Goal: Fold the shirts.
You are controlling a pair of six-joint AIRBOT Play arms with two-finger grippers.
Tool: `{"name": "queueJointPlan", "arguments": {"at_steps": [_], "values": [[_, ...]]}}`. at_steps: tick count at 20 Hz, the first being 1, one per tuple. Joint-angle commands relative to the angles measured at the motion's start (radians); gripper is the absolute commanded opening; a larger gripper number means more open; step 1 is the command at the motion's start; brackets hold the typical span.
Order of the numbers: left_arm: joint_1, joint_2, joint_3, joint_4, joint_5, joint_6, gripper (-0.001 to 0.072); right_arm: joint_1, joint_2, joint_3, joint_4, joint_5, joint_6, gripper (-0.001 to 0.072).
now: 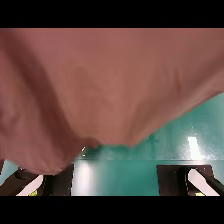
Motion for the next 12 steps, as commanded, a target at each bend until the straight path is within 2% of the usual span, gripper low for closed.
{"name": "queueJointPlan", "arguments": {"at_steps": [1,5,8,12], "values": [[0.001,-0.132,-0.114,0.126,-0.114,-0.076,0.002,0.108,-0.122,-0.123,-0.08,0.089,0.007,0.0011],[0.001,-0.386,-0.208,0.13,-0.145,-0.087,0.0021,0.294,-0.343,-0.18,-0.263,0.096,0.039,0.0011],[0.001,-0.569,-0.23,0.138,-0.14,-0.086,0.0021,0.381,-0.518,-0.18,-0.323,0.037,0.039,0.0011],[0.001,-0.742,-0.23,0.138,-0.074,-0.085,0.0021,0.397,-0.674,-0.18,-0.332,-0.088,0.053,0.0012]]}}
